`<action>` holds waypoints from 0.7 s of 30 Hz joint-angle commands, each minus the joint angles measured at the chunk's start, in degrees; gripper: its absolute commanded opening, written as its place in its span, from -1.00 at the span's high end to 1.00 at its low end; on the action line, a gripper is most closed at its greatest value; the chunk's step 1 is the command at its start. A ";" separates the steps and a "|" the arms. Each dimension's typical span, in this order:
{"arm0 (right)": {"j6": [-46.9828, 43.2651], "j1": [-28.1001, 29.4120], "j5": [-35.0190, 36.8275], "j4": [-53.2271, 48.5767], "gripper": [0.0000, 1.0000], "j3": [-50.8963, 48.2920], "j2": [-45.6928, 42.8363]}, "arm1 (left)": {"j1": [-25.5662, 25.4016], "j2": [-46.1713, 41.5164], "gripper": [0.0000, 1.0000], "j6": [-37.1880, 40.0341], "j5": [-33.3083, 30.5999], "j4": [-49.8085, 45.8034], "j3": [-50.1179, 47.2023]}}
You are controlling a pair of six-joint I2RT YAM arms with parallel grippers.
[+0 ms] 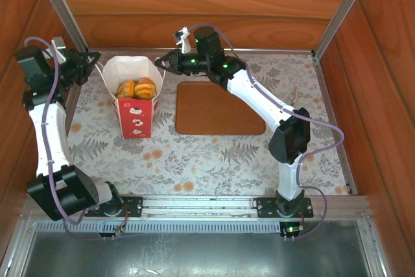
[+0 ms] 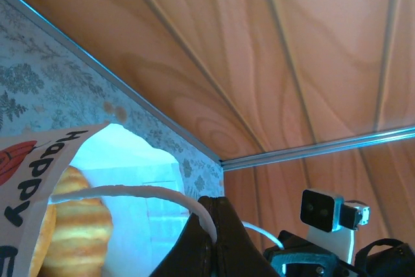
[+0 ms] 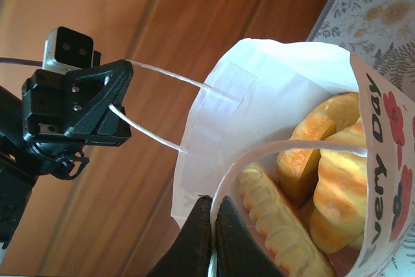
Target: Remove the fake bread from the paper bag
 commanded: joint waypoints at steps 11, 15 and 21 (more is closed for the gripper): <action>9.67 1.83 -4.78 13.75 0.88 3.93 8.29 | 6.57 5.91 1.00 17.18 4.42 -14.98 18.02; 13.38 2.91 -5.83 17.95 0.88 3.57 11.49 | 8.17 8.43 1.00 27.54 1.82 -26.61 23.46; 12.58 2.98 -4.76 20.18 0.87 -2.75 10.82 | 7.08 10.29 1.00 34.48 -1.47 -33.33 24.41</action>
